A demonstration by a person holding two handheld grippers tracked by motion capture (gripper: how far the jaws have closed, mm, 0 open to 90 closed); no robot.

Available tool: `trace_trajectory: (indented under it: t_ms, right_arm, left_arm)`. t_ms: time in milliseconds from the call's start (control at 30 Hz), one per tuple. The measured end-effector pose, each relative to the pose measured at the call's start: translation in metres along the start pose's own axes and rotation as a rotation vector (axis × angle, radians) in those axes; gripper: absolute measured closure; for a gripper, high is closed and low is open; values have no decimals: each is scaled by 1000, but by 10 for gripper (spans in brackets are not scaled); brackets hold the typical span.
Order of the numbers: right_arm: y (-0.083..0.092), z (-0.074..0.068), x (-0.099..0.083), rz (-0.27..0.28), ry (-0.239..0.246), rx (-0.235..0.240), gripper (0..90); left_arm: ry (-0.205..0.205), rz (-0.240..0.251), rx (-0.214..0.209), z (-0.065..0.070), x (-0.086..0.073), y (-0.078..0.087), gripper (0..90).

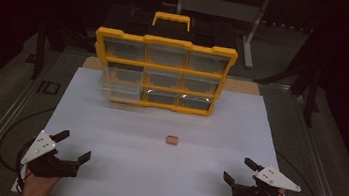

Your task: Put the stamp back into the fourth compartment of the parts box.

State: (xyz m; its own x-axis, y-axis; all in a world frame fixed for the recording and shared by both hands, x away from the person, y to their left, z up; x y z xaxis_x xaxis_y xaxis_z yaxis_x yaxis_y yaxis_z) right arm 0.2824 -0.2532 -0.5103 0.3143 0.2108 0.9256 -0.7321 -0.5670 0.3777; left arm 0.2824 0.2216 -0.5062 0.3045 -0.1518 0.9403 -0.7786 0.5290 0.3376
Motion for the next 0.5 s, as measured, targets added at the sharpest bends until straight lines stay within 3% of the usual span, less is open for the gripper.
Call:
trace_trajectory:
  t_ms: [367, 500]
  right_arm:
    - [-2, 6, -5, -14, -36, 3, 87]
    - [-2, 4, -5, -9, -57, 28, 87]
  left_arm:
    - [5, 8, 20, -5, -2, 0, 0]
    - [-1, 12, 31, -6, -2, 0, 0]
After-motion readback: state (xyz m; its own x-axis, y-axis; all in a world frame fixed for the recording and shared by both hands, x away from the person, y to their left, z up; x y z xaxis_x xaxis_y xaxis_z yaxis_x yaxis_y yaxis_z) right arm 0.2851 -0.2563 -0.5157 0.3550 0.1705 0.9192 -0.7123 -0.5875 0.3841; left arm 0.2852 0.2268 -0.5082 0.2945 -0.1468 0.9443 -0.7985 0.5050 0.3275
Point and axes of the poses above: each handheld gripper's, and its own axes: y roughly backward along the jaws, x roughly out of its top, z roughly to its right, the point moved 9 cm from there along -y, roughly forward along the jaws, and after that the axes turned 2 degrees about z, right-handed, at the moved point
